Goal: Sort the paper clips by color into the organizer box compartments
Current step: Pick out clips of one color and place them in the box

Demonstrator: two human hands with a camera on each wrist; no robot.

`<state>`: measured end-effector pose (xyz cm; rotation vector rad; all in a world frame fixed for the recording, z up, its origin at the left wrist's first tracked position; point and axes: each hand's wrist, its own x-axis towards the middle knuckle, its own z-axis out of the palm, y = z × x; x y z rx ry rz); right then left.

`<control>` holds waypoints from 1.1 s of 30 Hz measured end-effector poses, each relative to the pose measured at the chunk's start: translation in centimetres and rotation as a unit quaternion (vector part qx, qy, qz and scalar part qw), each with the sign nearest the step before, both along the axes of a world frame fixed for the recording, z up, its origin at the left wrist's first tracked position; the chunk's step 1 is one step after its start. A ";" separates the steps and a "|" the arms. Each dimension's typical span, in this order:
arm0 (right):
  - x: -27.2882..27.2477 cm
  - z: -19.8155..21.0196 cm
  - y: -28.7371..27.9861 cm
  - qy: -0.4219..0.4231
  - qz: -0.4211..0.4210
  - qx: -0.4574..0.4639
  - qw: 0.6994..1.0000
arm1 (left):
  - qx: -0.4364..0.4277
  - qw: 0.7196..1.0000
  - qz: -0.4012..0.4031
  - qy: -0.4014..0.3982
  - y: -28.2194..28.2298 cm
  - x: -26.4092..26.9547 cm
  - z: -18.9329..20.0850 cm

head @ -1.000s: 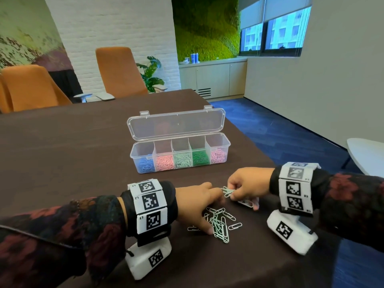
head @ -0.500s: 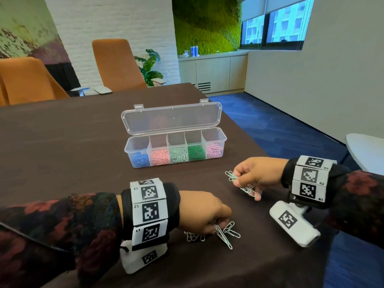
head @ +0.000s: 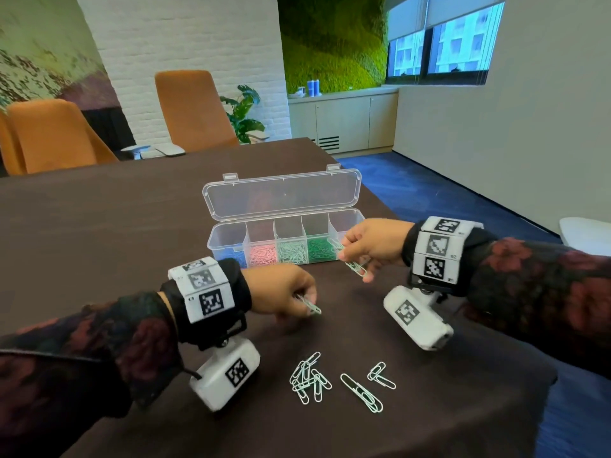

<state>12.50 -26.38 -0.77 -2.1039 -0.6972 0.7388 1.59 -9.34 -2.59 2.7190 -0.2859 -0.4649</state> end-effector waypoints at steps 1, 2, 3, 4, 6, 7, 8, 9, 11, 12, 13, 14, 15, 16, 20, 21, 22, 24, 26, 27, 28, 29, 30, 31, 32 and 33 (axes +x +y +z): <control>0.2 0.6 1.2 -0.016 -0.003 -0.001 1.000 | -0.018 1.000 0.021 -0.008 0.8 0.5 0.4; 0.4 1.1 2.5 -0.034 -0.008 -0.002 0.999 | -0.047 0.998 0.046 -0.006 1.5 1.0 0.8; 0.7 1.6 3.9 -0.053 -0.015 -0.008 0.998 | -0.085 0.994 0.076 0.001 2.3 1.5 1.1; 1.1 2.1 5.3 -0.071 -0.021 -0.019 0.997 | -0.119 0.987 0.110 0.009 3.0 1.9 1.5; 2.0 2.9 7.8 -0.109 -0.021 -0.065 0.992 | -0.167 0.971 0.172 0.016 4.4 2.7 2.1; 2.4 3.3 8.7 -0.130 -0.018 -0.093 0.987 | -0.184 0.963 0.196 0.018 5.0 3.1 2.6; 2.7 3.6 9.4 -0.151 -0.016 -0.110 0.982 | -0.194 0.957 0.215 0.016 5.5 3.5 3.1; 3.0 3.9 9.9 -0.169 -0.014 -0.112 0.979 | -0.198 0.952 0.233 0.011 5.8 3.9 3.6; 3.3 4.3 10.9 -0.180 -0.013 -0.110 0.977 | -0.197 0.945 0.261 -0.003 6.3 4.8 4.7; 3.5 4.3 11.4 -0.174 -0.015 -0.114 0.978 | -0.195 0.942 0.272 -0.010 6.4 5.3 5.1; 3.7 4.1 11.9 -0.152 -0.026 -0.108 0.982 | -0.193 0.940 0.283 -0.015 6.4 5.8 5.5; 3.9 3.9 12.3 -0.115 -0.042 -0.095 0.988 | -0.189 0.937 0.292 -0.021 6.5 6.4 5.7; 4.1 3.7 12.6 -0.080 -0.061 -0.079 0.992 | -0.183 0.935 0.301 -0.028 6.4 7.0 5.8; 4.3 3.5 12.8 -0.055 -0.078 -0.061 0.994 | -0.178 0.933 0.310 -0.032 6.3 7.5 5.9; 4.2 3.4 11.4 0.010 -0.120 0.036 0.992 | -0.168 0.920 0.352 -0.036 5.4 9.0 5.6; 4.1 3.4 10.8 0.011 -0.122 0.052 0.991 | -0.168 0.917 0.360 -0.040 5.2 9.4 5.4; 4.0 3.4 10.1 0.006 -0.118 0.063 0.991 | -0.163 0.915 0.365 -0.047 5.1 9.8 5.0; 3.3 3.5 8.3 -0.015 -0.094 0.070 0.993 | -0.135 0.918 0.370 -0.055 5.1 10.5 4.5; 2.5 3.5 6.5 -0.047 -0.060 0.061 0.995 | -0.122 0.921 0.364 -0.063 5.0 10.6 4.4; 2.2 3.4 5.6 -0.061 -0.045 0.055 0.996 | -0.126 0.923 0.358 -0.068 5.1 10.5 4.5; 1.8 3.2 4.8 -0.072 -0.033 0.046 0.996 | -0.123 0.926 0.350 -0.073 5.2 10.5 4.6; 1.4 3.0 3.9 -0.082 -0.023 0.037 0.996 | -0.118 0.931 0.338 -0.074 5.2 10.1 4.8; 1.1 2.7 3.0 -0.094 -0.010 0.027 0.995 | -0.127 0.935 0.321 -0.081 5.1 9.6 5.0; 0.6 2.4 2.2 -0.108 0.007 0.013 0.994 | -0.141 0.939 0.302 -0.090 4.9 8.8 5.2; 0.3 2.1 1.4 -0.123 0.030 -0.006 0.992 | -0.149 0.945 0.272 -0.102 4.7 7.9 5.4; -0.1 1.8 0.6 -0.135 0.060 -0.031 0.989 | -0.141 0.956 0.230 -0.110 4.3 6.7 5.5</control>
